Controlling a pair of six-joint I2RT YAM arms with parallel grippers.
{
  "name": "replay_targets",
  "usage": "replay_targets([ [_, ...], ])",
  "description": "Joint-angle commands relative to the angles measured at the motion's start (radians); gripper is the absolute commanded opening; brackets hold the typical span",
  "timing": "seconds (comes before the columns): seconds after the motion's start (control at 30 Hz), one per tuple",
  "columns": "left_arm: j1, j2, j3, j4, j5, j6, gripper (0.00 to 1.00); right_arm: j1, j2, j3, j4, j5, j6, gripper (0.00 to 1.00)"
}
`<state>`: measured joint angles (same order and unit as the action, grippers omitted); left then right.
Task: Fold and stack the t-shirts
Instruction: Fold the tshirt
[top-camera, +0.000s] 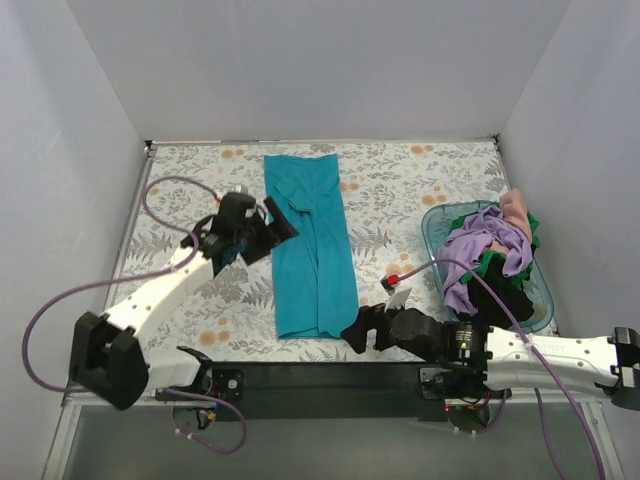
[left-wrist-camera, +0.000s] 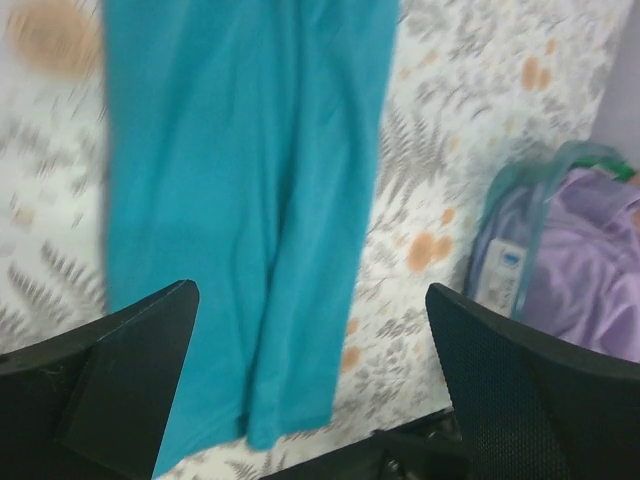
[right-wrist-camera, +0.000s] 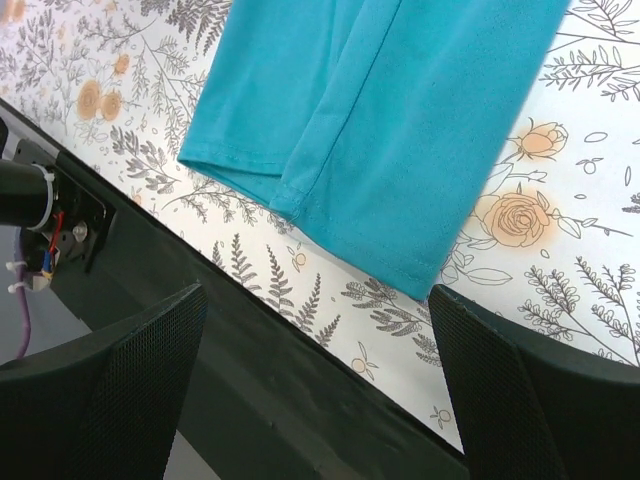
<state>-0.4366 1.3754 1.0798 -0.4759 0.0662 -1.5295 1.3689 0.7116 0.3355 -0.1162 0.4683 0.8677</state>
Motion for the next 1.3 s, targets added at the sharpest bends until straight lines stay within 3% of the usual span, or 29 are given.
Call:
replay_targets([
  [0.0,-0.073,-0.201,-0.301,0.030,-0.091,-0.147,0.98,-0.001,-0.012,0.016,0.016,0.004,0.022,0.98],
  [0.17,-0.129,-0.373,-0.553,-0.038,-0.025,-0.264,0.98,-0.004,0.139,0.082,-0.097,0.018,0.059,0.98],
  [0.4,-0.186,-0.423,-0.636,-0.099,0.066,-0.314,0.98,-0.024,0.244,0.115,-0.114,0.067,0.091,0.91],
  [0.53,-0.284,-0.397,-0.667,-0.128,0.060,-0.371,0.89,-0.085,0.284,0.120,-0.114,0.033,0.105,0.88],
  [0.63,-0.321,-0.365,-0.669,-0.187,0.011,-0.396,0.76,-0.119,0.308,0.117,-0.106,-0.011,0.103,0.83],
  [0.77,-0.327,-0.343,-0.690,-0.178,-0.028,-0.420,0.59,-0.129,0.338,0.109,-0.070,-0.059,0.091,0.70],
  [0.8,-0.327,-0.332,-0.692,-0.168,-0.023,-0.420,0.49,-0.129,0.348,0.105,-0.059,-0.069,0.088,0.68],
  [0.9,-0.327,-0.315,-0.689,-0.158,-0.042,-0.422,0.31,-0.131,0.377,0.097,-0.024,-0.105,0.079,0.61],
  [0.97,-0.329,-0.294,-0.687,-0.150,-0.048,-0.420,0.27,-0.136,0.393,0.097,-0.008,-0.114,0.077,0.55],
  [1.03,-0.329,-0.268,-0.684,-0.138,-0.052,-0.417,0.10,-0.139,0.414,0.097,0.015,-0.134,0.068,0.48],
  [1.07,-0.327,-0.262,-0.682,-0.135,-0.051,-0.419,0.01,-0.137,0.422,0.097,0.024,-0.140,0.067,0.38],
  [1.13,-0.329,-0.249,-0.675,-0.130,-0.046,-0.409,0.00,-0.139,0.437,0.099,0.036,-0.149,0.056,0.23],
  [1.17,-0.327,-0.254,-0.670,-0.132,-0.045,-0.403,0.00,-0.139,0.442,0.100,0.041,-0.149,0.054,0.05],
  [1.27,-0.329,-0.306,-0.659,-0.141,-0.054,-0.396,0.00,-0.140,0.433,0.108,0.044,-0.134,0.045,0.01],
])
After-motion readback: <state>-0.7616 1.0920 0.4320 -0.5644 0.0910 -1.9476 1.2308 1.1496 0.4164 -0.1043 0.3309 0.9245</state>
